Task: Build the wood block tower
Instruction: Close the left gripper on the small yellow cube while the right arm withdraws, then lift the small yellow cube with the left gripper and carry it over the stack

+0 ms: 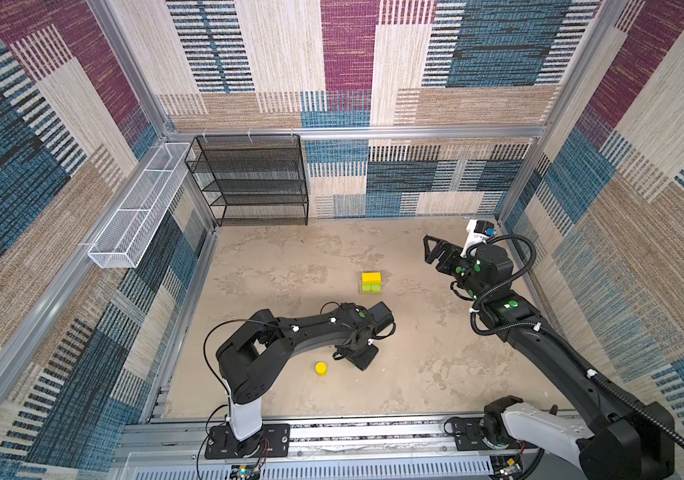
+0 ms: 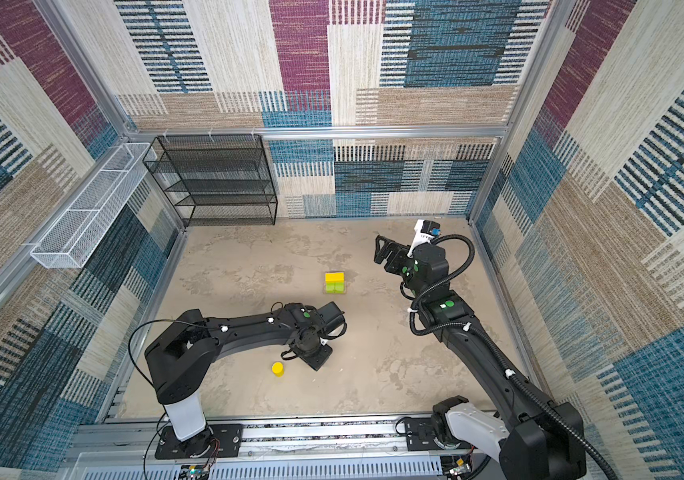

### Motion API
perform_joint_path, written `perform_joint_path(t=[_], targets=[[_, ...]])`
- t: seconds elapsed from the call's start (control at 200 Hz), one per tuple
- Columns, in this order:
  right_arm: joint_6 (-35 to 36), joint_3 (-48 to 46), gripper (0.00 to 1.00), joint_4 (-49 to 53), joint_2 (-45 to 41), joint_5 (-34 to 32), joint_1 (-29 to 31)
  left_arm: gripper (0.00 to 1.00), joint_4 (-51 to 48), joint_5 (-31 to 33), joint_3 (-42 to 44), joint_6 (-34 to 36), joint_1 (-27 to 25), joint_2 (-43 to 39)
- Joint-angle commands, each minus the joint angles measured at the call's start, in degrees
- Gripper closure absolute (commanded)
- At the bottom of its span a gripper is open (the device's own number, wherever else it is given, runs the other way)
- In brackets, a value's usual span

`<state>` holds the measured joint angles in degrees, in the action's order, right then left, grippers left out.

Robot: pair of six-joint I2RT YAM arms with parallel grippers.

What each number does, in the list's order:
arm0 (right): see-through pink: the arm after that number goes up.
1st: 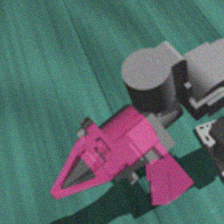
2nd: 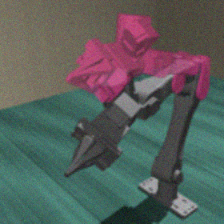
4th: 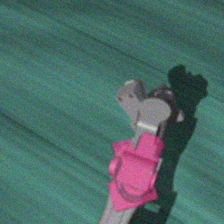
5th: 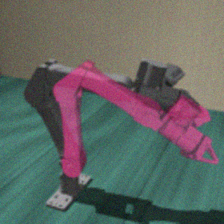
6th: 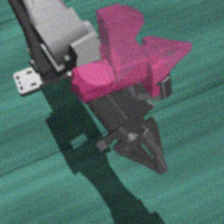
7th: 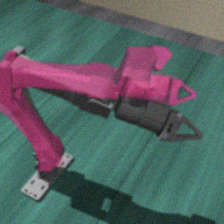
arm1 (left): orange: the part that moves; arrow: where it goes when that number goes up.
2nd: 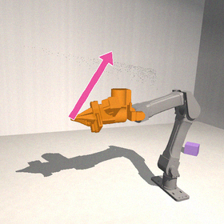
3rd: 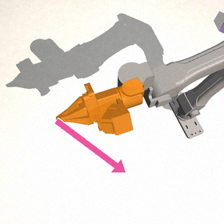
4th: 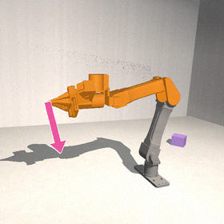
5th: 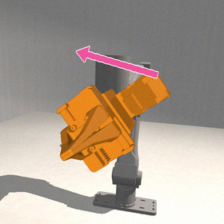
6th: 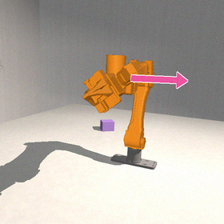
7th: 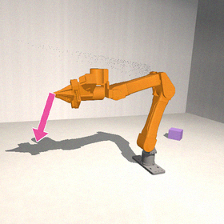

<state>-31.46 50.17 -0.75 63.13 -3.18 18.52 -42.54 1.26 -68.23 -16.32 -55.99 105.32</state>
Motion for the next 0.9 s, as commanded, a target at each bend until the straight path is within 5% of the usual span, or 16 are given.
perform_joint_path(t=[0.0,0.892], targets=[[-0.7,-0.1,0.01,-2.0,0.2,-0.1,-0.1,0.55,0.5,0.5,-0.1,1.0,0.0,0.0],[-0.6,0.2,0.01,-2.1,1.0,0.4,-0.1,0.65,-0.8,0.9,0.7,-2.2,0.0,-0.6]])
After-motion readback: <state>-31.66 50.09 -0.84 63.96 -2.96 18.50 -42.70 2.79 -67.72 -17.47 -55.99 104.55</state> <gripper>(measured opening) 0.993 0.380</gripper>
